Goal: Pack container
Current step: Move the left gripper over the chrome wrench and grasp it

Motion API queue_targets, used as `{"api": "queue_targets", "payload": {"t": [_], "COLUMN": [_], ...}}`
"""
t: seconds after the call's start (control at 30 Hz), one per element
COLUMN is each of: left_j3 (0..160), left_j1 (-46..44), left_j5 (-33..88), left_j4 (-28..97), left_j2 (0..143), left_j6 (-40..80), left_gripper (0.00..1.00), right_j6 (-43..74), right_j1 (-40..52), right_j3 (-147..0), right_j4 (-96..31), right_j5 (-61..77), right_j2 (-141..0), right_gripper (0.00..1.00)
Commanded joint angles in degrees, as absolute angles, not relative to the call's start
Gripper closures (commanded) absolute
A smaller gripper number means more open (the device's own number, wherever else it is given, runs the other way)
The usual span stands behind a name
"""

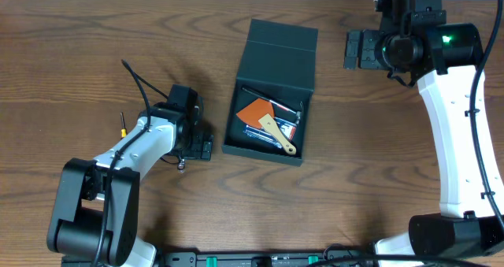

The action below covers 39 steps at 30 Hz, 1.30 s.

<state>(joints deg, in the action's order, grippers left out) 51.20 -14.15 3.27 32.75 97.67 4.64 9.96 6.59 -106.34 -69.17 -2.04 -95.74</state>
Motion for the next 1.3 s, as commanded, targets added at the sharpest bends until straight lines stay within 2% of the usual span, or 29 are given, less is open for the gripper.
{"api": "queue_targets", "payload": {"t": [0.0,0.23,0.33,0.5,0.63,0.87,1.1,1.27], "left_j3": [50.7,50.7,50.7,50.7,50.7,50.7,50.7,50.7], "left_j1": [-14.2,-14.2,-14.2,-14.2,-14.2,-14.2,-14.2,-14.2], "left_j5": [3.4,3.5,3.5,3.5,3.5,3.5,3.5,3.5], "left_j4": [32.4,32.8,33.2,33.6,33.6,33.8,33.8,33.8], "left_j2": [99.6,99.6,99.6,99.6,99.6,99.6,99.6,99.6], "left_j6": [4.3,4.4,4.4,4.4,4.4,4.4,4.4,4.4], "left_gripper": [0.01,0.01,0.15,0.26,0.39,0.54,0.58,0.72], "right_j6": [9.1,9.1,9.1,9.1,9.1,9.1,9.1,9.1], "right_j1": [6.2,6.2,6.2,6.2,6.2,6.2,6.2,6.2], "right_j3": [-106.0,-106.0,-106.0,-106.0,-106.0,-106.0,-106.0,-106.0], "right_j4": [-69.2,-69.2,-69.2,-69.2,-69.2,-69.3,-69.3,-69.3], "right_j5": [-3.2,-3.2,-3.2,-3.2,-3.2,-3.2,-3.2,-3.2], "right_j2": [-96.0,-96.0,-96.0,-96.0,-96.0,-96.0,-96.0,-96.0], "right_gripper": [0.01,0.01,0.01,0.01,0.01,0.01,0.01,0.01]}}
